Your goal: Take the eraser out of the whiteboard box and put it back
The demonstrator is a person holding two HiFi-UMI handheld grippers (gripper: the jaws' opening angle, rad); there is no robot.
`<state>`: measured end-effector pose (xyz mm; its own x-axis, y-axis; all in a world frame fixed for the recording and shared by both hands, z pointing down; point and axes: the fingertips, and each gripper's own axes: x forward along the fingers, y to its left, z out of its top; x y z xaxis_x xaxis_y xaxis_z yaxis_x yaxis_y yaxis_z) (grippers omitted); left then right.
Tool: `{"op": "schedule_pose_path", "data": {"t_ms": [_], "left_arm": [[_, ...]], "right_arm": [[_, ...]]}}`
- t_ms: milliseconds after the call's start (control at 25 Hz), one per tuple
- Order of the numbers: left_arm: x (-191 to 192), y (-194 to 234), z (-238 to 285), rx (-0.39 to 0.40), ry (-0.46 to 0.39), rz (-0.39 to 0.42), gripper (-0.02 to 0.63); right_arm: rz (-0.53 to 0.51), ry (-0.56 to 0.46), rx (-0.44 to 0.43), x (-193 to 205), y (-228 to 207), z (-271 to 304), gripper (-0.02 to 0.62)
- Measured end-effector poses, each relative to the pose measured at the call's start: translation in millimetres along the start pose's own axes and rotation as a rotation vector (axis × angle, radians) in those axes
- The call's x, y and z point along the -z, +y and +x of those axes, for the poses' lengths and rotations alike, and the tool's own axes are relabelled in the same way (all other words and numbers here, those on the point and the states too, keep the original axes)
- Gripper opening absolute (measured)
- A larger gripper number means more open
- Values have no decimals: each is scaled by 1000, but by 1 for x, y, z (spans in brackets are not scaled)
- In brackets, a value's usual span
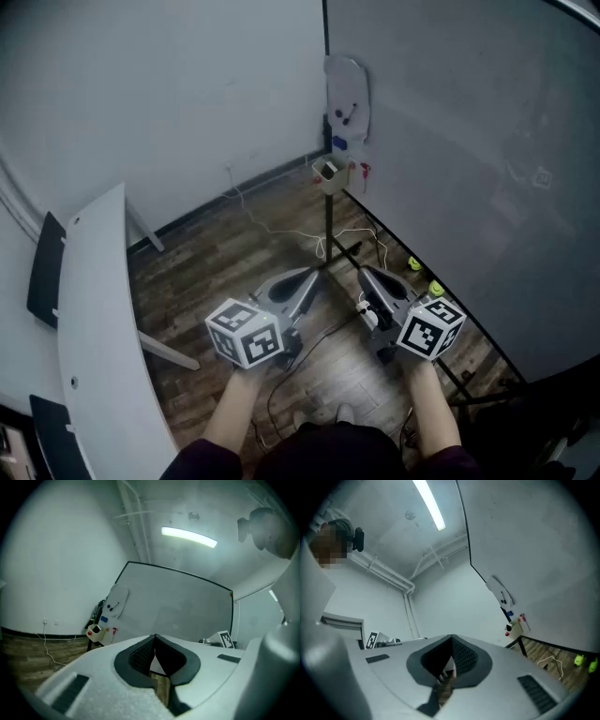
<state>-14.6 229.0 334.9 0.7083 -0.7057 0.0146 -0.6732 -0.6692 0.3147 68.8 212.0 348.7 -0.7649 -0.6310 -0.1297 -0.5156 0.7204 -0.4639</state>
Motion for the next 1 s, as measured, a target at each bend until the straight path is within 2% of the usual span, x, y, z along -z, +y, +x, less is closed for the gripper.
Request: {"op": "schedule_pose_path", "data": {"t_ms": [520,720,1000], "left_arm": [[2,14,-7,-4,7,-11,6],[0,21,-14,0,8,-14,6],[-1,41,-33,6,12,-23,6]], "right_arm": [[9,11,4,11,2,12,3],[42,-10,-19,11,9,20,3],[47,-18,22,21,14,32,3]]}}
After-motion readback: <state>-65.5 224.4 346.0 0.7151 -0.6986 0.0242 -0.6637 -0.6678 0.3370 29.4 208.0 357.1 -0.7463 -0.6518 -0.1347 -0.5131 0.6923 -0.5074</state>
